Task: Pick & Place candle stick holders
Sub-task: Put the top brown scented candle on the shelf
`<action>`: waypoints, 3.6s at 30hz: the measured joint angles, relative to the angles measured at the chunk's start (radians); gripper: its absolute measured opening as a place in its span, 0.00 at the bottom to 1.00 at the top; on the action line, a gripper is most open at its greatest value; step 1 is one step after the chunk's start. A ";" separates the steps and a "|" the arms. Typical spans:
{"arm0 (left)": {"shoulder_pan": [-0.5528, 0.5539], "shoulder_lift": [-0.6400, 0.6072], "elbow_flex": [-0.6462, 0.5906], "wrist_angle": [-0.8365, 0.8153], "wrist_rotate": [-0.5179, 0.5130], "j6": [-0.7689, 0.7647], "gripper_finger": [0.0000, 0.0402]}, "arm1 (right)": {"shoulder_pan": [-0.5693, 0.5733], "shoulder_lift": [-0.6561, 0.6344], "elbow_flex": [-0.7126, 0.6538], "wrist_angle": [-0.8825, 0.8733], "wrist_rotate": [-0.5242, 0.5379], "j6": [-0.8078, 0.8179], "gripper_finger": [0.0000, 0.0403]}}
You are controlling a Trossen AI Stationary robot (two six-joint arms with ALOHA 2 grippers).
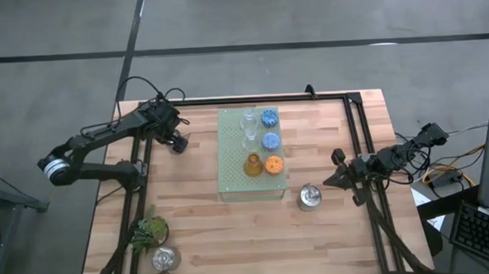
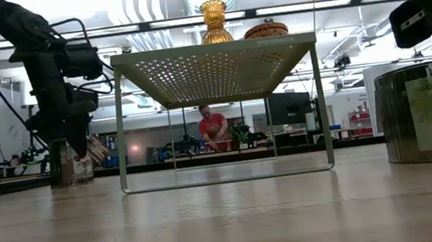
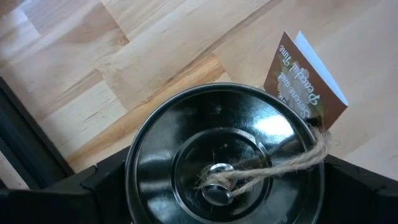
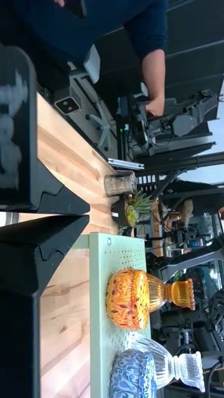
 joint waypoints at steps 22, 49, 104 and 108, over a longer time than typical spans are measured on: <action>-0.044 -0.112 0.158 -0.063 0.207 0.142 0.90 | 0.000 0.000 0.000 0.000 0.000 0.000 0.02; -0.266 0.267 0.923 -0.360 0.102 0.130 0.90 | 0.000 0.000 0.000 0.000 0.000 0.000 0.02; -0.352 0.537 1.050 -0.330 0.082 0.122 0.95 | 0.000 0.000 0.000 0.000 0.000 0.000 0.02; -0.352 0.537 1.050 -0.330 0.081 0.114 0.95 | 0.000 0.000 0.000 0.000 0.000 0.000 0.02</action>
